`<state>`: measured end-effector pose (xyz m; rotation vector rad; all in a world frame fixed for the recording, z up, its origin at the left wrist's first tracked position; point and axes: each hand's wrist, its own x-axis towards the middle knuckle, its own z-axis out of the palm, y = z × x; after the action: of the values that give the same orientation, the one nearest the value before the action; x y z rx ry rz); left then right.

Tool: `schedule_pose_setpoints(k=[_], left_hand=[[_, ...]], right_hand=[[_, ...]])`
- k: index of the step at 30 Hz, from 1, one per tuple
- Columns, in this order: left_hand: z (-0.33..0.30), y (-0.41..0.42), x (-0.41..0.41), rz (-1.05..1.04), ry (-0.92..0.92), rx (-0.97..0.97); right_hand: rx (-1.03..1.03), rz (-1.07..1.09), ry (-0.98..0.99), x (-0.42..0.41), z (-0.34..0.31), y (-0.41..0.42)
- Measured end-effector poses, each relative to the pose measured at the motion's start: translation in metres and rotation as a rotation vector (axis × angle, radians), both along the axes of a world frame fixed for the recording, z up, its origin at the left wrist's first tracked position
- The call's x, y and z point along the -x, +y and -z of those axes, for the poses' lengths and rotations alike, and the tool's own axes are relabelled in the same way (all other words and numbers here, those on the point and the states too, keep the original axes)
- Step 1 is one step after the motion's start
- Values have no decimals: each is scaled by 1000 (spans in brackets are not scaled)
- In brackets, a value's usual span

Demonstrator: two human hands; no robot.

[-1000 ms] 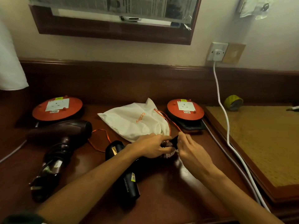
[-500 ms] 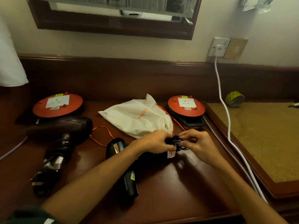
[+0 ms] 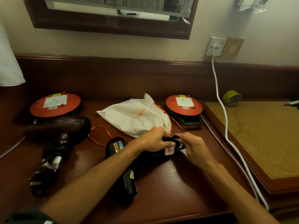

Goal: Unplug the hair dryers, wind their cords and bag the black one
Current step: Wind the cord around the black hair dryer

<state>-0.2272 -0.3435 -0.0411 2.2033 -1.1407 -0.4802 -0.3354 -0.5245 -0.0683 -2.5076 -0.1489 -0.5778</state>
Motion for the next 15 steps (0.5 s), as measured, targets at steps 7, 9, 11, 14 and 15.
schedule_pose_setpoints(k=[7, 9, 11, 14, 15], left_hand=[[3, -1, 9, 15, -44, 21], [1, -1, 7, 7, -23, 52], [-1, -1, 7, 12, -16, 53], [-4, -1, 6, 11, -6, 57], [-4, -1, 5, 9, -4, 64]], right_hand=[[-233, 36, 101, -12, -8, -4], [-284, 3, 202, -17, -12, -7], [-457, -1, 292, -18, -12, -11], [-794, 26, 435, -16, -8, -11], [-828, 41, 465, -17, -6, -10]])
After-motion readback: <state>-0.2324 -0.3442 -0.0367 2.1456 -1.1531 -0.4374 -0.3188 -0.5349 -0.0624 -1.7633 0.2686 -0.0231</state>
